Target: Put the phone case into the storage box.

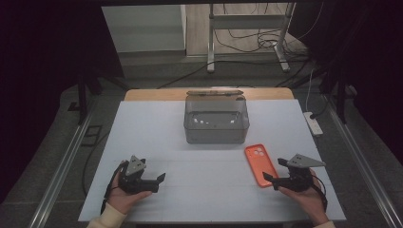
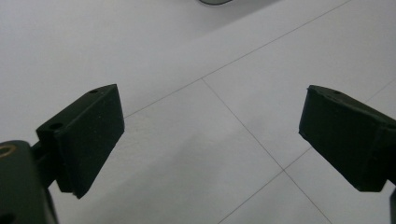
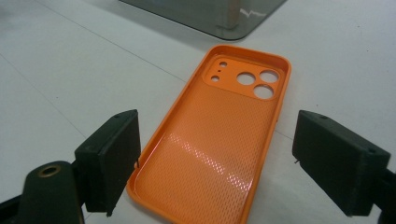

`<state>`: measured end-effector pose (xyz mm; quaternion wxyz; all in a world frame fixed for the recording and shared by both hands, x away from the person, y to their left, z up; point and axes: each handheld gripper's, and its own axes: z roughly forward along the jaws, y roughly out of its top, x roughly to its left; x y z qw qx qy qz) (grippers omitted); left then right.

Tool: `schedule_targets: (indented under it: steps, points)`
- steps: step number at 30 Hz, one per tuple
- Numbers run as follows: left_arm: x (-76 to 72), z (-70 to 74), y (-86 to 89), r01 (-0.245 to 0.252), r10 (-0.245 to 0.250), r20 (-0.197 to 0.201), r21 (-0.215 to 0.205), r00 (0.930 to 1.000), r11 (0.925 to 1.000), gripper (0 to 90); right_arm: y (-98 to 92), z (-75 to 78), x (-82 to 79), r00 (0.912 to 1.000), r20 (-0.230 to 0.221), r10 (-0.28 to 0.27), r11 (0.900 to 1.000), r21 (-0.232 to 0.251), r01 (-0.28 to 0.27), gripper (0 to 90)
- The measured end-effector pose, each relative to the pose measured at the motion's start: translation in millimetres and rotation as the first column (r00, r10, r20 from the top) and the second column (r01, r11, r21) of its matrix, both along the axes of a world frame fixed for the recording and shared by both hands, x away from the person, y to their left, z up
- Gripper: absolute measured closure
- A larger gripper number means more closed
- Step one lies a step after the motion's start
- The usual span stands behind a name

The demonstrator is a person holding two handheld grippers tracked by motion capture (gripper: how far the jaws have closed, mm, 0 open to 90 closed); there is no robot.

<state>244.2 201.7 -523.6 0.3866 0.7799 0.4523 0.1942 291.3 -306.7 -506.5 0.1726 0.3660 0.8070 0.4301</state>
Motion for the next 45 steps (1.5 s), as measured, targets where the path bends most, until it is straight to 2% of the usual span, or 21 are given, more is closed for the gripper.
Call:
schedule_targets:
  steps: [9,19,31,38,45]
  points:
    - [-0.6,1.2,1.5,0.013,-0.013,0.009,-0.009,0.9999,0.9999,7.1,0.4,0.4,-1.0,1.0000,0.003,0.007,1.000,-0.002,-0.007,17.0]
    - [0.7,0.2,2.4,0.016,-0.016,0.001,-0.014,0.9999,0.9998,7.5,0.8,0.0,-0.9,1.0000,0.007,0.001,1.000,-0.019,-0.001,16.8]
    - [0.5,-1.0,4.5,0.009,-0.009,-0.006,-0.026,0.9999,0.9996,7.5,4.3,0.1,0.5,0.9999,-0.010,-0.002,0.999,-0.039,0.002,16.1]
    - [-1.1,-2.0,3.3,0.013,-0.013,-0.006,-0.016,0.9999,0.9998,7.7,8.7,6.0,1.5,0.9999,-0.012,-0.012,0.997,-0.074,0.011,15.1]
    - [-2.0,-1.4,1.4,0.021,-0.021,-0.004,-0.009,0.9998,0.9997,7.8,6.6,19.5,6.0,0.9987,-0.035,-0.036,0.997,-0.076,0.034,14.8]
